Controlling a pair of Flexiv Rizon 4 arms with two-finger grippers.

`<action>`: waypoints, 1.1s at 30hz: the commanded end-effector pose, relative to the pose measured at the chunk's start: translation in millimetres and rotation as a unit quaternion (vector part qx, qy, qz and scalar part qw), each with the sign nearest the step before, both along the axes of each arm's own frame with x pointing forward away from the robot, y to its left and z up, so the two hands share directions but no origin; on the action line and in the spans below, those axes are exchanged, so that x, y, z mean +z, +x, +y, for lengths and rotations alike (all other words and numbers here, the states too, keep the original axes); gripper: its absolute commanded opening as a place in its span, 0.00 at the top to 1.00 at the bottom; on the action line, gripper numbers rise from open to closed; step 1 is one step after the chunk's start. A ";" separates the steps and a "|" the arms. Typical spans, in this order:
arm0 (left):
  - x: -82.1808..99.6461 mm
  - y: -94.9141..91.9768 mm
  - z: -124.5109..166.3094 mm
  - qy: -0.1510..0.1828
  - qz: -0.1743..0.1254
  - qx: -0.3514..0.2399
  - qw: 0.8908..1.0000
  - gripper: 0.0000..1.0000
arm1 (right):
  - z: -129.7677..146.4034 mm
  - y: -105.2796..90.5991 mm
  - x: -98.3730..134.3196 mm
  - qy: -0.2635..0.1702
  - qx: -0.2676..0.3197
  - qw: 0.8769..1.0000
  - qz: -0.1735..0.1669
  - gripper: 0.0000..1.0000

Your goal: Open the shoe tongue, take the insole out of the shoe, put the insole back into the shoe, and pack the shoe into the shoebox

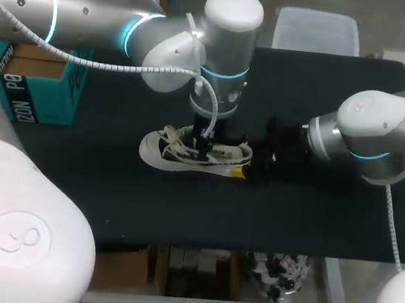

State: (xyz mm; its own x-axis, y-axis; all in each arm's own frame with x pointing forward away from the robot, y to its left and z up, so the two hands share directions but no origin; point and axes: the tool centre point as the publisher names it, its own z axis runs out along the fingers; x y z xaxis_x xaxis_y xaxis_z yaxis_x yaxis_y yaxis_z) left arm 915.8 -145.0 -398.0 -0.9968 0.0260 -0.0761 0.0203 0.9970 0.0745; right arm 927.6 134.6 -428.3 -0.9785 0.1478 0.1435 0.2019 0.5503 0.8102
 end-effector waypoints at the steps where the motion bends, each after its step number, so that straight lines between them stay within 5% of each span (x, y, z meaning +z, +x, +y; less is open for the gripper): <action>1: -62.5 11.2 6.6 -0.004 0.006 0.002 1.000 0.67 | -1.7 2.1 -5.4 0.002 0.000 1.000 0.000 1.00; 7: -72.1 19.7 13.5 -0.005 0.004 -0.005 1.000 0.64 | -1.7 2.1 -5.4 0.002 0.000 1.000 0.000 1.00; 15: -79.3 23.3 14.8 0.010 -0.039 -0.020 0.999 0.64 | -1.7 2.1 -5.4 0.002 0.000 1.000 0.000 1.00; 17: -81.2 24.7 14.6 0.015 -0.049 -0.018 0.999 0.69 | -1.7 2.1 -5.4 0.002 0.000 1.000 0.000 1.00; 20: -82.0 27.6 14.7 0.012 -0.055 -0.013 0.998 1.00 | -1.7 2.1 -5.4 0.002 0.000 1.000 0.000 1.00; 33: -51.0 27.8 21.6 -0.038 -0.065 -0.020 0.997 1.00 | -1.7 2.1 -5.4 0.002 0.000 1.000 0.000 1.00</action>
State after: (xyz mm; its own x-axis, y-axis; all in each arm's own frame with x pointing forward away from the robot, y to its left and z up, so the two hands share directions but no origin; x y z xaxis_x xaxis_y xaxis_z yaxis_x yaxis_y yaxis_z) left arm 933.1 -135.2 -399.7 -0.9778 0.0507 -0.2032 0.0433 0.9982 0.0406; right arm 928.9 135.1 -428.2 -0.9782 0.1501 0.1438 0.2034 0.5494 0.8104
